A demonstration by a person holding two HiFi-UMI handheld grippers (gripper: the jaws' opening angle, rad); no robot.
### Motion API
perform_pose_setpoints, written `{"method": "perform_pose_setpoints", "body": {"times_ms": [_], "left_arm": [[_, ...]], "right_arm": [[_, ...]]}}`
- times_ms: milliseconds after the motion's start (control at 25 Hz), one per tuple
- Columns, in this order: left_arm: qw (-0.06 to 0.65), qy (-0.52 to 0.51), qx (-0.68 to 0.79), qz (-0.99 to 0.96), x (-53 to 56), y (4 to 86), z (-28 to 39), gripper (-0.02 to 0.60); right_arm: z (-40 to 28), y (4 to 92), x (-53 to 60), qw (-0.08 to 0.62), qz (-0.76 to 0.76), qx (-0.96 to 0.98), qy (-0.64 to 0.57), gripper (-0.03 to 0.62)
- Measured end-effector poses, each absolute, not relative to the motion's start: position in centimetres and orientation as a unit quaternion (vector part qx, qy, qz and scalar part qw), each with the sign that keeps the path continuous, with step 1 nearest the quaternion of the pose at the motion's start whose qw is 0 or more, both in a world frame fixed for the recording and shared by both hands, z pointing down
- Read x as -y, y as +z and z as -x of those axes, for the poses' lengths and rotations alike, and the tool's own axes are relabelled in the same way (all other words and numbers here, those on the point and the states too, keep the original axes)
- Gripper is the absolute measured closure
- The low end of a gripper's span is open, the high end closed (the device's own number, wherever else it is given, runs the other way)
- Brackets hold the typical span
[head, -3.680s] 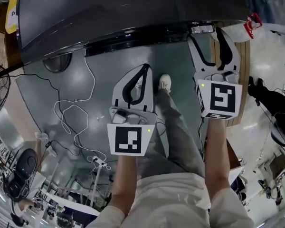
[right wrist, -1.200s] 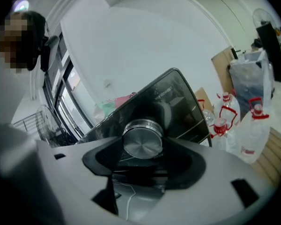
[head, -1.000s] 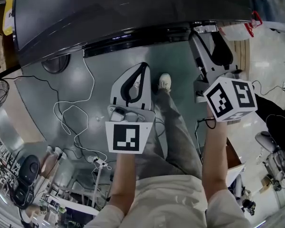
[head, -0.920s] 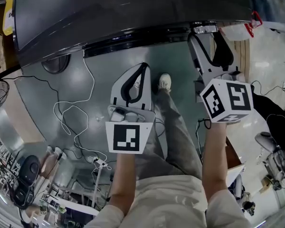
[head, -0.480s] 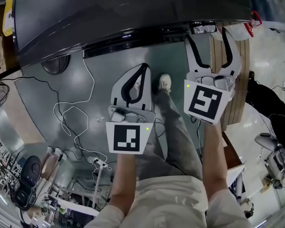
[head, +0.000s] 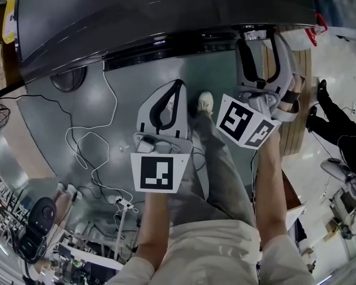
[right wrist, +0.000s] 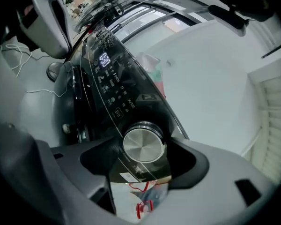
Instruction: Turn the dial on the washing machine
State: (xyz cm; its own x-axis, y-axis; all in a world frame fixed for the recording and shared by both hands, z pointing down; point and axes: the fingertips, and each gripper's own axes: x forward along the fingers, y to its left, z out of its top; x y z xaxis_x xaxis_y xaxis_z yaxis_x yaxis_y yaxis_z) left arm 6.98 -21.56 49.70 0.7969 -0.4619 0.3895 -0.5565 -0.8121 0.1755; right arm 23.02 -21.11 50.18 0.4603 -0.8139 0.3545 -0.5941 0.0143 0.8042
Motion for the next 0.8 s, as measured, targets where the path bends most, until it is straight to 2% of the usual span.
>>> {"method": "perform_pose_setpoints", "body": {"times_ms": [120, 360, 800], "left_arm": [[0.144, 0.167, 0.273, -0.936, 21.57, 49.61, -6.74, 0.569], [0.144, 0.165, 0.275, -0.936, 21.56, 49.44, -6.53, 0.569], [0.145, 0.165, 0.273, -0.936, 21.33, 49.85, -6.7, 0.569]], "right_arm": [[-22.9, 49.89, 21.17, 0.5, -0.693, 0.505, -0.121, 0.31], [-22.69, 49.62, 21.27, 0.475, -0.706, 0.516, -0.099, 0.315], [-22.83, 49.06, 21.88, 0.376, -0.743, 0.553, -0.016, 0.315]]}}
